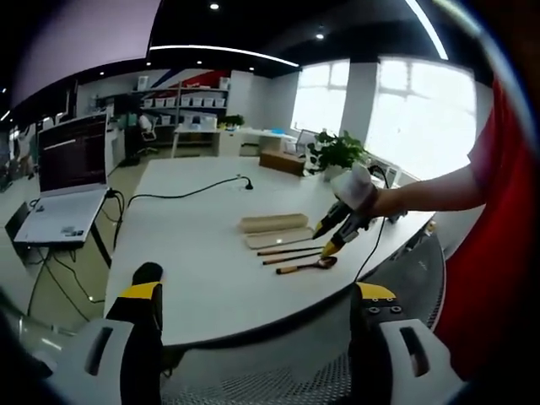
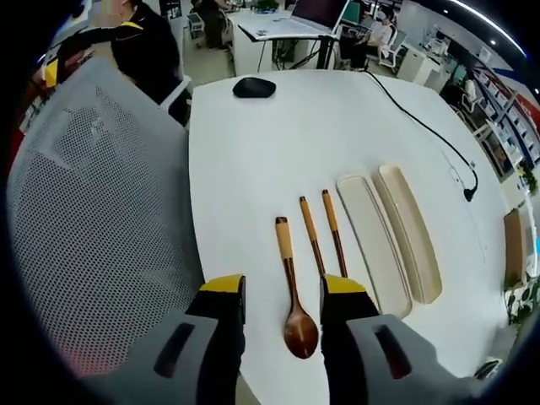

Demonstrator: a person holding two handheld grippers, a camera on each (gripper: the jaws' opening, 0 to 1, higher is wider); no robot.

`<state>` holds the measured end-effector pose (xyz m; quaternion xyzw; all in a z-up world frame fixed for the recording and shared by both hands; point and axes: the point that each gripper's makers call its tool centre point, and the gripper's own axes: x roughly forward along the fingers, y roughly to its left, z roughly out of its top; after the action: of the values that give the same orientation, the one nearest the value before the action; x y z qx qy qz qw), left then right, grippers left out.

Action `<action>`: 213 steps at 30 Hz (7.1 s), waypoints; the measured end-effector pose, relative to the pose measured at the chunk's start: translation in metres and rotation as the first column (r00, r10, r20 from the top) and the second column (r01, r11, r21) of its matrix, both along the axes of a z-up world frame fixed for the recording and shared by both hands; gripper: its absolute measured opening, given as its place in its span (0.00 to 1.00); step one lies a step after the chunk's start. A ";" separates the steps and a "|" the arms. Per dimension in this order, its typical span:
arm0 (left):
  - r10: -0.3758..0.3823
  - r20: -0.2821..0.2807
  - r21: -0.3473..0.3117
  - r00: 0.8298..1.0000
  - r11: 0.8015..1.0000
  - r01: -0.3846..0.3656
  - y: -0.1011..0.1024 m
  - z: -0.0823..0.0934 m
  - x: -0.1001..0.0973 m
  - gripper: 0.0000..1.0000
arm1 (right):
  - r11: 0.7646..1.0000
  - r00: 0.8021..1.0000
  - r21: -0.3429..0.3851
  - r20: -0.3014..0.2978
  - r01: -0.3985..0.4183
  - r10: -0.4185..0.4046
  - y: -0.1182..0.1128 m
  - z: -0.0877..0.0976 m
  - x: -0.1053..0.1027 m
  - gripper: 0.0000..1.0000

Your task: Arrange the utensils inside the cutlery case until each visible utensil rests in its matching compartment.

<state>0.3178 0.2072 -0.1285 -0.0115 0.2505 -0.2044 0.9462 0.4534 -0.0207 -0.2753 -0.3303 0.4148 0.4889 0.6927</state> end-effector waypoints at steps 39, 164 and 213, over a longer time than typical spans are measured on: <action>-0.015 0.003 -0.003 1.000 1.000 0.015 -0.003 -0.006 -0.003 0.89 | 0.999 0.999 -0.013 -0.003 0.052 -0.052 -0.005 -0.021 0.009 0.24; -0.023 0.011 0.036 1.000 0.999 0.022 -0.026 0.010 0.000 0.86 | 0.963 0.990 -0.269 -0.140 -0.016 -0.022 -0.002 -0.091 0.017 0.02; -0.018 0.019 0.016 1.000 1.000 0.018 -0.009 0.004 -0.013 0.83 | 0.982 0.996 -0.186 -0.085 -0.008 -0.008 0.002 -0.049 0.009 0.01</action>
<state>0.3052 0.1985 -0.1249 0.0001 0.2431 -0.2110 0.9468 0.4627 -0.0192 -0.3239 -0.3727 0.4879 0.4615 0.6404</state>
